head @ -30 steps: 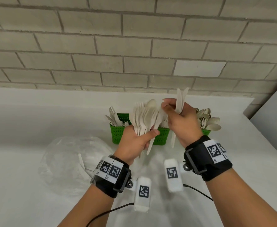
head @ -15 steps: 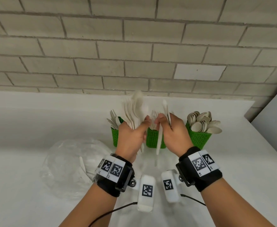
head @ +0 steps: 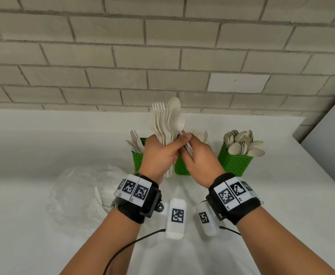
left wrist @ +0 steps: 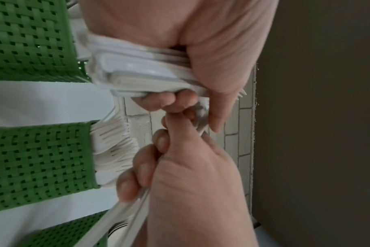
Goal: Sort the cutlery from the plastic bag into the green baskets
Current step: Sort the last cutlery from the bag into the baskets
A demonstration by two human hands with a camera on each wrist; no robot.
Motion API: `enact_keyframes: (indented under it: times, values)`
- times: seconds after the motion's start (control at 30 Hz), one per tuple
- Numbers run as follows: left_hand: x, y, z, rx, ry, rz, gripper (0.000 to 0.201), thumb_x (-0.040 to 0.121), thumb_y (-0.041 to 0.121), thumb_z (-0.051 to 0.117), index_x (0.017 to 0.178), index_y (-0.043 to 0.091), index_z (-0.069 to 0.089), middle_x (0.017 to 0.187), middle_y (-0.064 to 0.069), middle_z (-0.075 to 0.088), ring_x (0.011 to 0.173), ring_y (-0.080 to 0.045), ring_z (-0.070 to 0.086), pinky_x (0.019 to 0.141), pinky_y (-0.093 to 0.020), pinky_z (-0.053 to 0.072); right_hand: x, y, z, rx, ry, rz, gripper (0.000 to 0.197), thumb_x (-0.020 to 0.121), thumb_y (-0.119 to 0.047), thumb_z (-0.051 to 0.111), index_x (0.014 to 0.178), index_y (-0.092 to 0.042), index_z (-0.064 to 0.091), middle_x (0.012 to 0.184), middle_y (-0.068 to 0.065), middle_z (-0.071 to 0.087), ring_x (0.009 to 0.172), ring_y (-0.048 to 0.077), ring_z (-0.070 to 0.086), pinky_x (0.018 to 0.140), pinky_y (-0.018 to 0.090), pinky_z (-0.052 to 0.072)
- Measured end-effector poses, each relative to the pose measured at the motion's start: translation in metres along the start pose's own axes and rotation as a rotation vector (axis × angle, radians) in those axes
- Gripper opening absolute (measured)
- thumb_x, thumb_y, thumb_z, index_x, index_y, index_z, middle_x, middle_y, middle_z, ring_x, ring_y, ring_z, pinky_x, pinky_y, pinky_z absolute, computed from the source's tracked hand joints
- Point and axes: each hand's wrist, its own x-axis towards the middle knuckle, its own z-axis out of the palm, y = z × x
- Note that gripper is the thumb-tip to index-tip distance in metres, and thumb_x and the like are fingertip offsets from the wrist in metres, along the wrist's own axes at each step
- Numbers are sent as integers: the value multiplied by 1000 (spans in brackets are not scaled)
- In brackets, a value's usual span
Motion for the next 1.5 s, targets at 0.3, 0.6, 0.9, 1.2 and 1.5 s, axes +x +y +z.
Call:
enact_keyframes:
  times: [0.3,0.6,0.9,1.2,1.5]
  values:
    - [6,2,-6,33,-103,22,18,79,17,74,88,2,73,53,-11,47,45,-18,41,52,-27,41,-8,3,-14,190,-217,96,18,99,-16,50,85,-19,60,56,-1,54,50,16,55,59,35,49]
    - [5,6,-5,121,-172,41,8,84,13,74,91,9,76,57,-15,52,46,-19,43,55,-28,43,-15,3,-10,230,-306,87,30,99,-6,46,82,-30,52,64,-22,57,61,1,53,64,14,43]
    - [6,2,-14,277,-162,141,5,87,6,71,91,5,73,52,13,61,48,1,54,57,-13,43,-8,25,-18,-139,-216,118,40,86,-36,69,61,-17,44,71,2,46,66,17,44,64,32,38]
    - [8,4,-25,175,-330,37,30,77,23,79,98,3,73,65,-24,55,50,-22,47,52,-27,43,-9,21,-18,72,-365,76,20,93,-25,63,96,-6,70,94,10,63,58,8,59,60,31,56]
    - [5,12,-25,296,-319,86,17,83,12,76,69,12,67,50,-8,55,46,-17,53,57,-26,48,0,6,-16,96,-413,0,15,95,-20,59,90,-33,63,91,5,69,63,20,62,63,31,55]
